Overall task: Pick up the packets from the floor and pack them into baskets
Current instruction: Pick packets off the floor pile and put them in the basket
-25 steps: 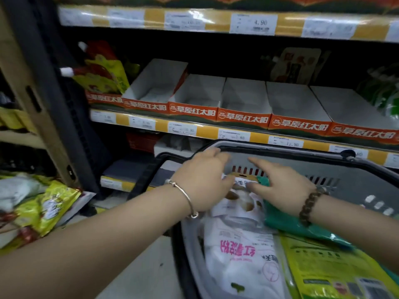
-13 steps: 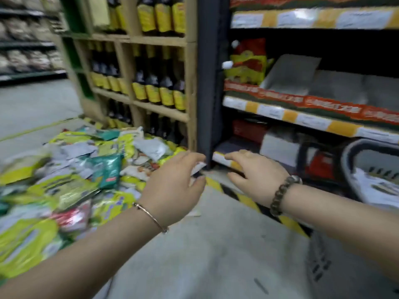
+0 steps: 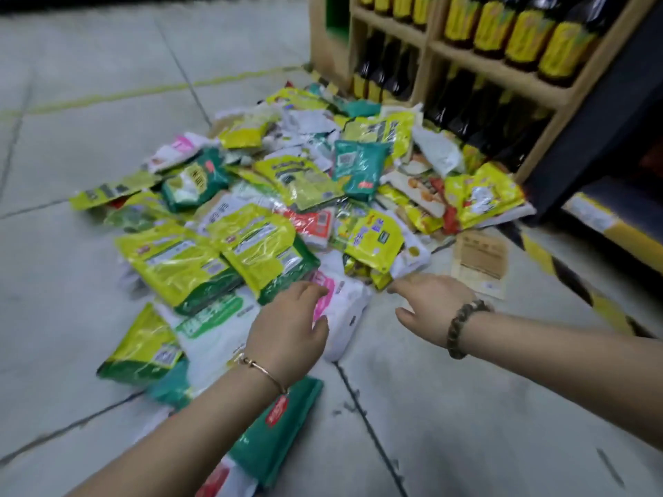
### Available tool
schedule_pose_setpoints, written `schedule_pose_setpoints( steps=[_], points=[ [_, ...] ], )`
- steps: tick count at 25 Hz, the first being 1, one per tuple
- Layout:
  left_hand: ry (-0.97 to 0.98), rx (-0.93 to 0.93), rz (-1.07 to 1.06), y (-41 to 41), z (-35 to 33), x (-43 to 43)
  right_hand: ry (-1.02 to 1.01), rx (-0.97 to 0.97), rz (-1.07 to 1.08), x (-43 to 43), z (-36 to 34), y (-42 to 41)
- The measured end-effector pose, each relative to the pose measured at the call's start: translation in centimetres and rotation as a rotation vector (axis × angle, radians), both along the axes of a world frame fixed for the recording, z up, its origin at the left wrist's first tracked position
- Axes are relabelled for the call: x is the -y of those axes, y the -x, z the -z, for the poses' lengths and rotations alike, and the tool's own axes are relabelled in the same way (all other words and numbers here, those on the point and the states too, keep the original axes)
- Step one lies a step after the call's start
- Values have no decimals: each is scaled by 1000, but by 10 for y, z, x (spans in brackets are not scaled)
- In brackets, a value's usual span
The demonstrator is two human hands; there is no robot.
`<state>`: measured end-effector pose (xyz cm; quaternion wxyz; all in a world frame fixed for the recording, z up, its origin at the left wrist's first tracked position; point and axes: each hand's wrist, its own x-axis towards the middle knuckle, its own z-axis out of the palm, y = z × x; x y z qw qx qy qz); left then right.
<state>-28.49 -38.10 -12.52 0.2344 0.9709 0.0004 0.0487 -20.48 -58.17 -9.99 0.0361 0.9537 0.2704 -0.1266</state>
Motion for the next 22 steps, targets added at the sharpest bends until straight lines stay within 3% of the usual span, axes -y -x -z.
schedule_pose_setpoints(
  steps=[4, 10, 15, 17, 19, 22],
  points=[
    [65, -117, -187, 27, 48, -28, 1, -200, -78, -26, 50, 13],
    [176, -169, -545, 74, 83, -63, -225, -608, -48, -111, 131, 35],
    [265, -161, -696, 104, 93, -76, -366, -762, 235, -162, 174, 52],
    [331, -94, -763, 113, 98, -75, -431, -948, 364, -167, 186, 45],
    [480, -14, -932, 119, 102, -72, -518, -1084, 408, -167, 188, 39],
    [918, -25, -1202, 118, 102, -60, -616, -1078, 326, -154, 169, 39]
  ],
)
